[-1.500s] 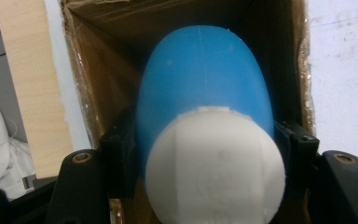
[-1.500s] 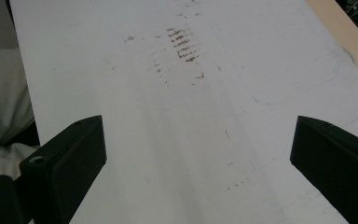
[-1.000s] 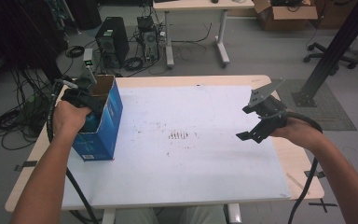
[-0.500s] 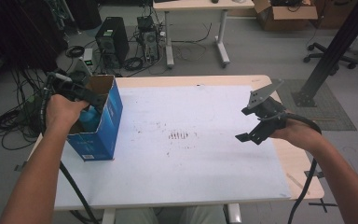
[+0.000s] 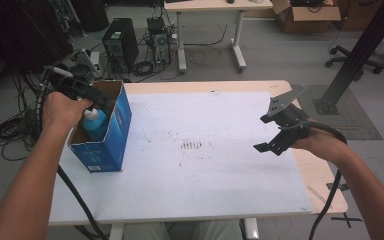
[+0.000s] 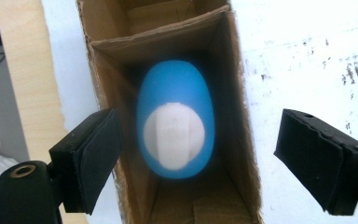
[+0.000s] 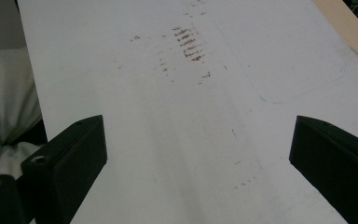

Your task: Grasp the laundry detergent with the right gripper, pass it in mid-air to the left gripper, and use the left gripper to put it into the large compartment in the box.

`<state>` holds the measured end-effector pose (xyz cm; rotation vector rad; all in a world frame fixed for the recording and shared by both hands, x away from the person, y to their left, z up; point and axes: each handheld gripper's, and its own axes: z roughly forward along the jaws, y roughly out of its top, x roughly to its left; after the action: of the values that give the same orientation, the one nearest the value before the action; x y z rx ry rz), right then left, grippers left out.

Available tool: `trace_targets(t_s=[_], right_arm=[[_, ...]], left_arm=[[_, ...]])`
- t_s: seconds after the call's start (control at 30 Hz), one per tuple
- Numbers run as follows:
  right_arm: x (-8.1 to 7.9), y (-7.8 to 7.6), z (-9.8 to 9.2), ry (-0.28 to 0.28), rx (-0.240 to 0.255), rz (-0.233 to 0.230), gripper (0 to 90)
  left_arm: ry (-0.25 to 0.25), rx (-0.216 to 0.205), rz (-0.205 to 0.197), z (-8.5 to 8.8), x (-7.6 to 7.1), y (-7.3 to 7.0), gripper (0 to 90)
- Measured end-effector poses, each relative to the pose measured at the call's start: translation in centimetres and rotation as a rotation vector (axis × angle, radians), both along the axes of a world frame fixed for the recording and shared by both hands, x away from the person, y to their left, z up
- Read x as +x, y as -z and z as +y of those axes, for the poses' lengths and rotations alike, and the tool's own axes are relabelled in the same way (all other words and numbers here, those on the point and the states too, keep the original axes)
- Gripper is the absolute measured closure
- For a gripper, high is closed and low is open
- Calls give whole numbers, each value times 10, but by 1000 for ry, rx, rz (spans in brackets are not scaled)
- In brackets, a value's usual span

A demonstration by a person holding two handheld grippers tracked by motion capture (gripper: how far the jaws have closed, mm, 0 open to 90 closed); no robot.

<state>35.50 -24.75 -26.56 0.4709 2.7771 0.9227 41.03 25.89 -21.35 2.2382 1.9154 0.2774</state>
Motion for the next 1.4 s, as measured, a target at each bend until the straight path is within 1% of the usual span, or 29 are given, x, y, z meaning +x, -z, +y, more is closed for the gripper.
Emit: trace_targets(t_s=[0.07,0.1,0.27,0.43,0.47,0.5,0.57,0.73,0.93,1.07,1.33,1.4], right_arm=[[0,0,0,-1,1,-1,38],[0,-1,1,-3,0,-1,39],[-1,-2,2,-3,-1,-2,39],[-2,-3,2,-1,-1,-4,39],[-2,-3,2,0,-1,-4,39],[-2,-3,1,0,-2,-4,38],[-3,-4,1,1,0,-4,39],[-5,-5,0,5,-2,-3,39],[-7,-7,-1,8,-2,-8,39],[-9,-9,-1,8,-2,-11,39],[-10,-10,0,9,-4,-12,38],[-10,-11,0,11,-4,-11,38]], left_arm=[[3,2,1,-1,0,-2,146],[10,3,5,-3,-1,-5,145],[31,1,-1,-8,-4,-14,133],[82,-12,2,-15,-9,-25,115],[82,-12,2,-15,-9,-25,109],[93,-21,-5,-18,-11,-28,104],[114,-21,-11,-22,-13,-32,97],[156,-14,-9,-31,-19,-39,85],[204,-12,-24,-43,-25,-49,81],[235,1,-23,-51,-28,-52,81],[313,-3,-35,-71,-33,-58,81],[333,7,-36,-77,-33,-58,81]])
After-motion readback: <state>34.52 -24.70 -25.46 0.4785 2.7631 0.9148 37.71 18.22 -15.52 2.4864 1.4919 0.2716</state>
